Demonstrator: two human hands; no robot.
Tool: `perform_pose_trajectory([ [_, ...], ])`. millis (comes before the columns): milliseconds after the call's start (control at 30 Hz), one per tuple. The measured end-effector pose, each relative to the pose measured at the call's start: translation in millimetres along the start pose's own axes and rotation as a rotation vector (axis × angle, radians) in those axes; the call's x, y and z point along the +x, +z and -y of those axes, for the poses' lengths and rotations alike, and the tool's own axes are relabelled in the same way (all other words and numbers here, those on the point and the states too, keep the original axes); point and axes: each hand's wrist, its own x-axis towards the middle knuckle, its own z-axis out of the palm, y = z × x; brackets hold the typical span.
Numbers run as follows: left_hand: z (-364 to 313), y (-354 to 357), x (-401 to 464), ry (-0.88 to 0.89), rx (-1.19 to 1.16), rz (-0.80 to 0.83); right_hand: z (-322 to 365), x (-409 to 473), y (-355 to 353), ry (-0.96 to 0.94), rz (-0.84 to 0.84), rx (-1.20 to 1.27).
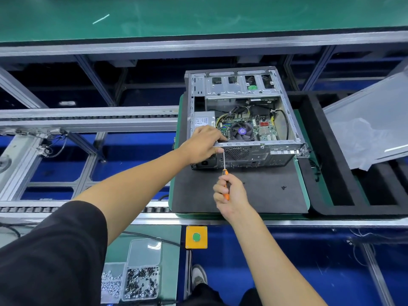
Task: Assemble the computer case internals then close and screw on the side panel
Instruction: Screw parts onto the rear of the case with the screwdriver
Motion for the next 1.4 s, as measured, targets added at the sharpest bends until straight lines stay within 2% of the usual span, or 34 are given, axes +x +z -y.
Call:
perform_pose_trajectory([
  [67,-1,-1,-1,-0.005,-0.008,0.003,-5,0,0,-0.166,-0.13,-0.264],
  [167,-1,-1,-1,-0.008,-0.008,0.004,-7,1,-10,-0.565,-0.403,-0.764],
  [233,-2,-1,-1,-0.009,-0.005,0.002,-4,1,-15,-0.738,-0.503,-1.063],
  [300,-2,-2,-1,-0.007,-0.006,-0.003,0,5,-20,-0.839,-0.584,-1.239],
  [367,-2,-2,-1,-0.007,-0.007,-0.004,4,10,-22,-0.908,-0.599,-1.307],
  [433,-3,-1,-1,-0.004,-0.006,-0.007,0,9,-20,-0.839,-0.487,-1.191],
  [467,-3,-1,-1,-0.005,-0.004,-0.007,-1,10,-16,-0.711,-0.387,-0.978],
  [533,-2,-1,-1,-0.008,-0.003,0.001,0,9,-3,-0.28,-0.174,-0.372],
  [567,-1,-1,-1,-0.006,-0.001,0.002,1,7,3,-0.101,-0.103,-0.142],
  [600,-1,-1,-1,-0.004,0.003,0.004,1,5,6,0.005,-0.069,-0.027],
  [667,-1,0,0,-0.002,0.004,0.003,0,2,8,0.055,-0.069,-0.02],
  [800,2,3,0,0.002,-0.01,-0.008,0,3,2,-0.049,-0.175,-0.257],
  [867,5,3,1,0.008,-0.019,-0.007,0,7,1,-0.174,-0.253,-0.414],
  [1033,10,3,4,-0.009,-0.072,0.032,-11,5,-8,-0.581,-0.303,-0.722],
  [1100,11,3,4,-0.011,-0.087,0.039,-13,7,-14,-0.655,-0.356,-0.839],
  [1167,11,3,4,-0.01,-0.083,0.044,-10,9,-16,-0.559,-0.348,-0.786],
  [1300,10,1,3,-0.008,-0.075,0.054,-2,10,-12,-0.027,-0.095,-0.151],
  [1333,10,0,3,-0.006,-0.077,0.057,-2,10,-13,0.019,-0.056,-0.08],
  [1400,9,-1,3,-0.013,-0.091,0.061,-4,12,-13,0.019,-0.042,-0.091],
])
